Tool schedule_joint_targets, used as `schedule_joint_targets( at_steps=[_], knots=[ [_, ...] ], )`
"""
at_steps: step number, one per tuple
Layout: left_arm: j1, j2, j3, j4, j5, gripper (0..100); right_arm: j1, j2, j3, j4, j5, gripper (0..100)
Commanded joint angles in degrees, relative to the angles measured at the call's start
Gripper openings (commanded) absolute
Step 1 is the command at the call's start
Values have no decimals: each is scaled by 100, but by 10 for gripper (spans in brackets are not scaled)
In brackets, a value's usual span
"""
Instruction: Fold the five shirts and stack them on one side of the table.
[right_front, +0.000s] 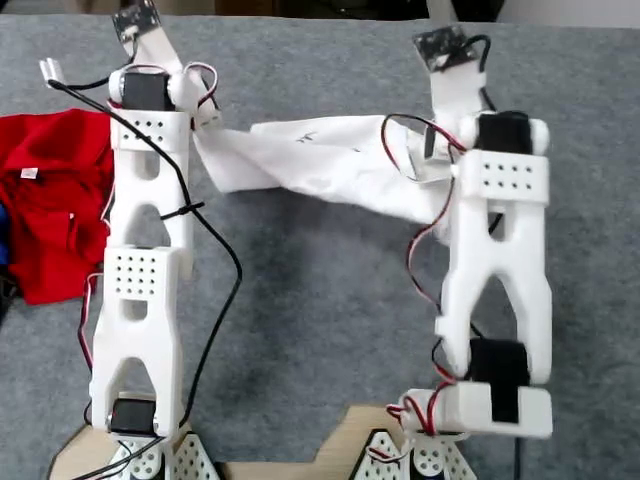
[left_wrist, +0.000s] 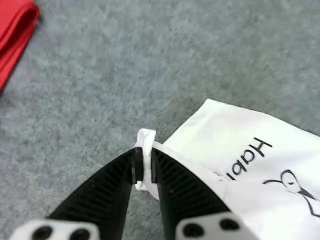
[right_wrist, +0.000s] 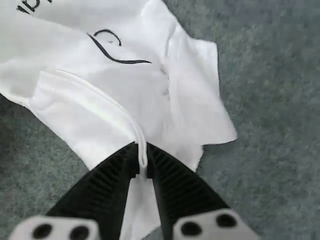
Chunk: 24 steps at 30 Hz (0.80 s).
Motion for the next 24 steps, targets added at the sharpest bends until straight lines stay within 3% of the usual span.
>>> schedule_joint_targets(
  at_steps=[1,11,24],
  knots=[
    [-44,-760,-53,70,-88,19,92,-558,-409,44,299,5],
    [-18,-1587,1002,70,-105,19,48,-286,470,-492,800,5],
    [264,-1604,1099,70,-334,19,-382,312,1323,-1319,1125,5]
  ],
)
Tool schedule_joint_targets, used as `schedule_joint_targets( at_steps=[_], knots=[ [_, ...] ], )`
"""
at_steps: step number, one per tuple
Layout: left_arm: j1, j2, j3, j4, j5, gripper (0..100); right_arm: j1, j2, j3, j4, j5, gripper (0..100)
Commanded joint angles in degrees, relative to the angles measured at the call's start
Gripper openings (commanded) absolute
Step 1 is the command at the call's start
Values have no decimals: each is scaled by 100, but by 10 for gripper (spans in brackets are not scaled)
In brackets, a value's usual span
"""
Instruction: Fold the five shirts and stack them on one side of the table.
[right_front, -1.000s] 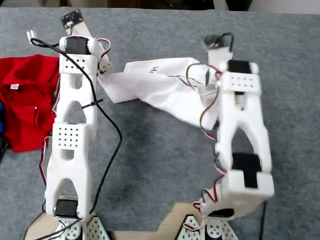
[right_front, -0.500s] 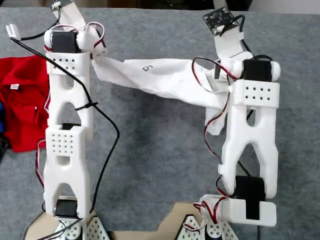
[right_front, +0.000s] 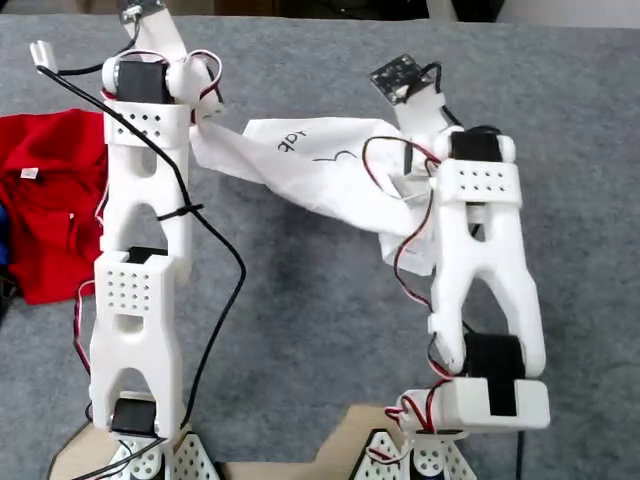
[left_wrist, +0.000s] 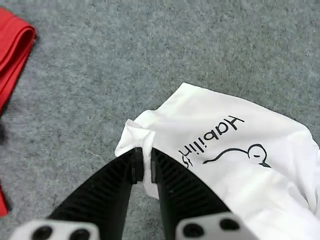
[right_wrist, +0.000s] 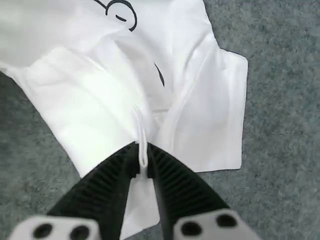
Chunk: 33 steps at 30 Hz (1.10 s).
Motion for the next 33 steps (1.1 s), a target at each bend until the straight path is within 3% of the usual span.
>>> schedule_joint_targets(
  at_steps=[1,8,19,33],
  knots=[
    [53,-400,-9,70,-53,19,-101,48,4,-158,44,6],
    [35,-400,-9,70,-53,19,-101,84,40,-158,70,105],
    [18,-400,-9,70,-62,19,-66,92,66,-149,70,69],
    [18,-400,-9,70,-62,19,251,576,198,-246,-264,107]
  ],
)
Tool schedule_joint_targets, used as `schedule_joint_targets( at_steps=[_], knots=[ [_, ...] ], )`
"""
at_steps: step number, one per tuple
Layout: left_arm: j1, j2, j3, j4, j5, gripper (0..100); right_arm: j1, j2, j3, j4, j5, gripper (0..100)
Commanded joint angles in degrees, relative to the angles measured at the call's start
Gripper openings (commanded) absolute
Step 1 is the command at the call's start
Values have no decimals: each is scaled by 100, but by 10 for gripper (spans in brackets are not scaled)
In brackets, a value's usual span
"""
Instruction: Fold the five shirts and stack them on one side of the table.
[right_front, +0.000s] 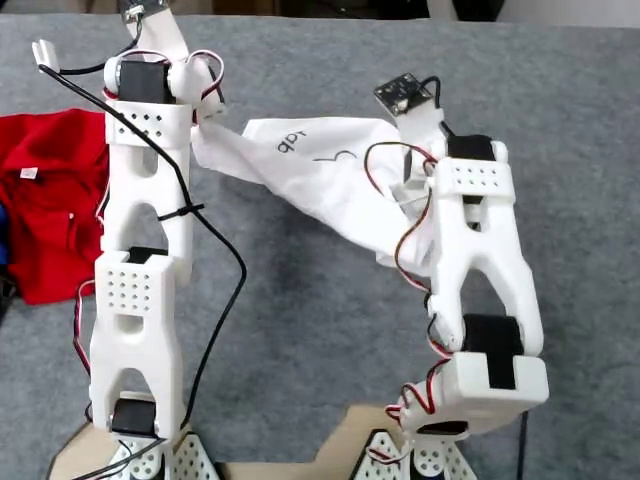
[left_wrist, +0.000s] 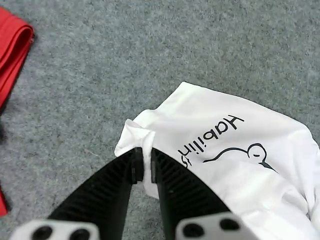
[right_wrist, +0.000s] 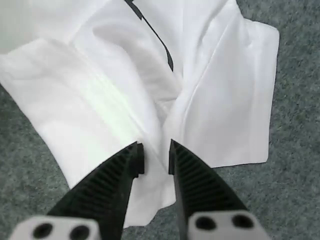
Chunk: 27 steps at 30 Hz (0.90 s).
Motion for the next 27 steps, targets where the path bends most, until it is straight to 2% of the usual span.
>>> schedule_joint_targets(
  at_steps=[1,20,24,27],
  knots=[
    [9,-400,-9,70,-62,19,92,-13,-22,-70,-88,107],
    [9,-391,-9,70,-70,19,224,-13,-31,396,-202,104],
    [9,-391,-9,70,-70,19,224,-13,-57,448,-211,3],
    [9,-391,-9,70,-70,19,224,-13,-66,492,-211,5]
  ],
)
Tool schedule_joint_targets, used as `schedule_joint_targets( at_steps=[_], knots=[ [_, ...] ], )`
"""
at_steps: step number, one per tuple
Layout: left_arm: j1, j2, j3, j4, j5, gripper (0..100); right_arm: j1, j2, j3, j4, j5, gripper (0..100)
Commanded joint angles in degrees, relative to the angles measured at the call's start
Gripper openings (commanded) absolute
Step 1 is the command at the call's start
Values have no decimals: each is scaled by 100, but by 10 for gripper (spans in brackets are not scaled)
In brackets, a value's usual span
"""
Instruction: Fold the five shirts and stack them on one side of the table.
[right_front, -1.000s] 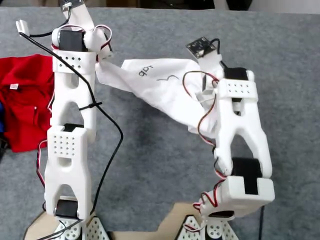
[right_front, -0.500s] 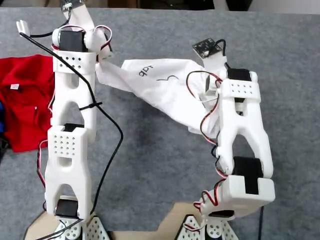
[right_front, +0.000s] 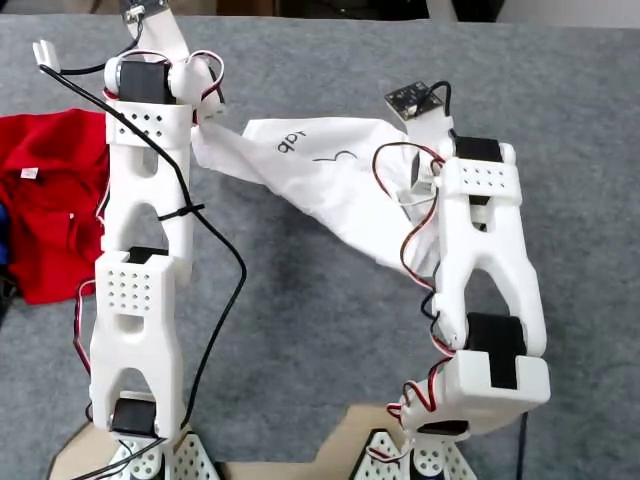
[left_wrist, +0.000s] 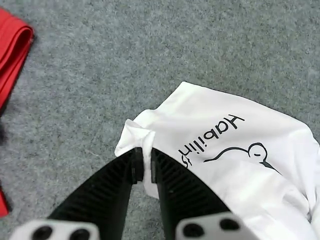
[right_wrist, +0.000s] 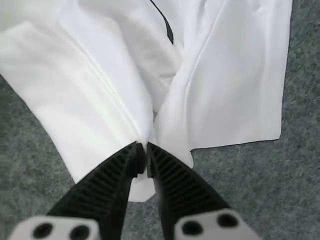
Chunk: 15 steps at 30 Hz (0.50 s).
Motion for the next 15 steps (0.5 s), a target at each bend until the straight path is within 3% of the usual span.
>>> schedule_joint_targets(
  at_steps=[1,7,15],
  knots=[
    [9,-391,-9,70,-35,19,48,-22,-66,62,-62,4],
    [9,-391,-9,70,-35,19,57,-31,-382,229,-202,4],
    [-9,-409,-44,70,-35,19,57,-629,-2246,1363,-211,4]
  ],
)
